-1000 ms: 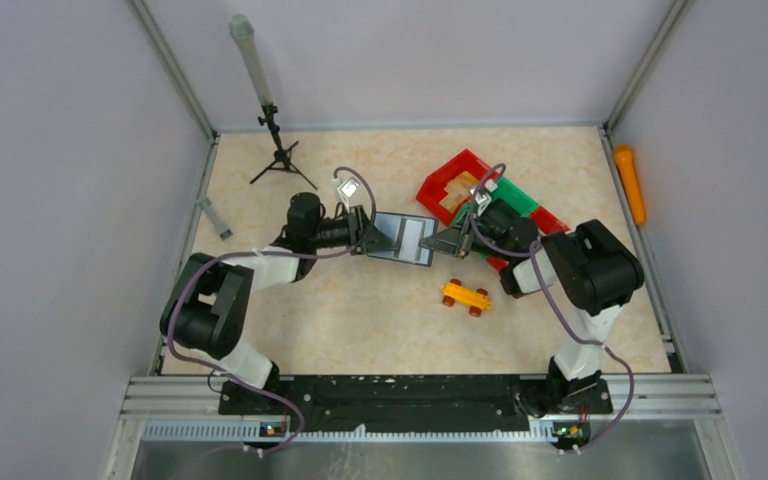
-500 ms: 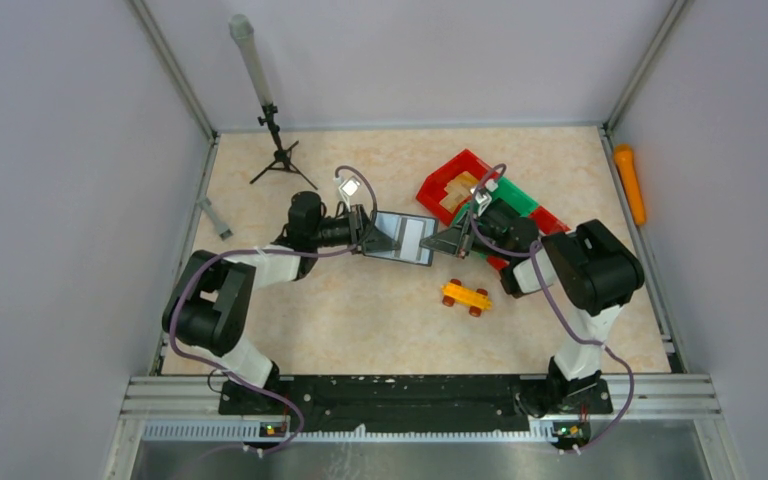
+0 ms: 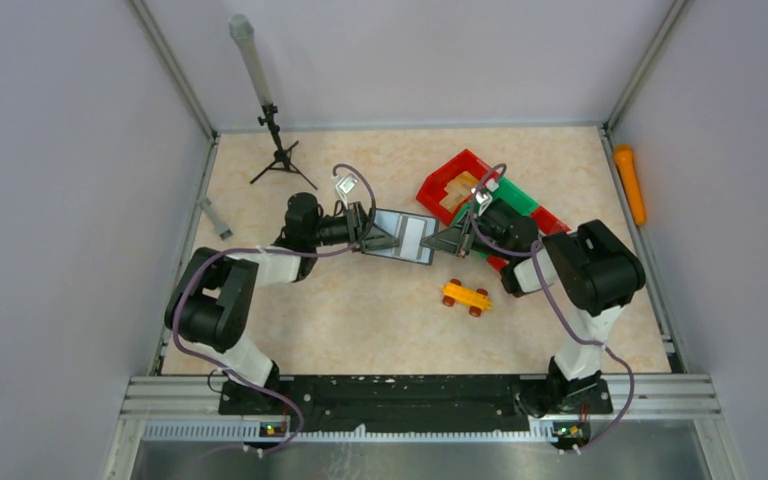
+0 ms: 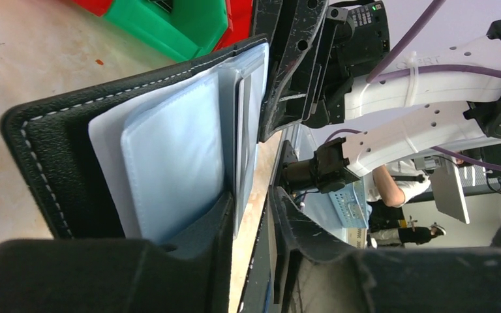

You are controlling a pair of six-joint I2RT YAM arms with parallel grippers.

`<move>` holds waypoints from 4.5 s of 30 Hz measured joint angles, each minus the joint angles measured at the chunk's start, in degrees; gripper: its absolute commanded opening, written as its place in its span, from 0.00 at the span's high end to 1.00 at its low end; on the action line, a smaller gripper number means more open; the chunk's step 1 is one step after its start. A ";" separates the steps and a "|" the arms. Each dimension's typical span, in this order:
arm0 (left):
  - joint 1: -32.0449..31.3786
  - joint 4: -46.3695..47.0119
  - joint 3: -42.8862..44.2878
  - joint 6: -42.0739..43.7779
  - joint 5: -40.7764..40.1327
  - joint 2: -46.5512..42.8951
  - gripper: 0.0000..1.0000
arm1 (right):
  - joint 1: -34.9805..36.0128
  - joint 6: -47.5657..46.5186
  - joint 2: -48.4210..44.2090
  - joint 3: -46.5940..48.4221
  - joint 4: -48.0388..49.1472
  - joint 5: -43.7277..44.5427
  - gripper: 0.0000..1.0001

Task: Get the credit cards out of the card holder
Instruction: Remove the credit card from the card holder.

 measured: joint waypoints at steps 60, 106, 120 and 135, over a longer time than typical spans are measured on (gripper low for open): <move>-0.09 -9.97 1.64 6.25 -1.22 -0.63 0.99 | -0.07 1.84 -0.90 -0.09 1.88 -0.74 1.00; 4.66 -1.31 -2.95 -0.09 -1.62 -1.64 0.94 | -0.81 2.03 -0.81 -0.20 1.75 0.96 1.00; 2.73 0.20 -1.64 -1.77 -0.11 1.31 0.62 | -0.63 2.62 -0.81 -0.20 1.99 0.28 1.00; 2.62 13.25 -1.60 -10.71 2.91 5.64 1.00 | 0.66 2.58 -0.81 -0.15 2.19 -0.79 1.00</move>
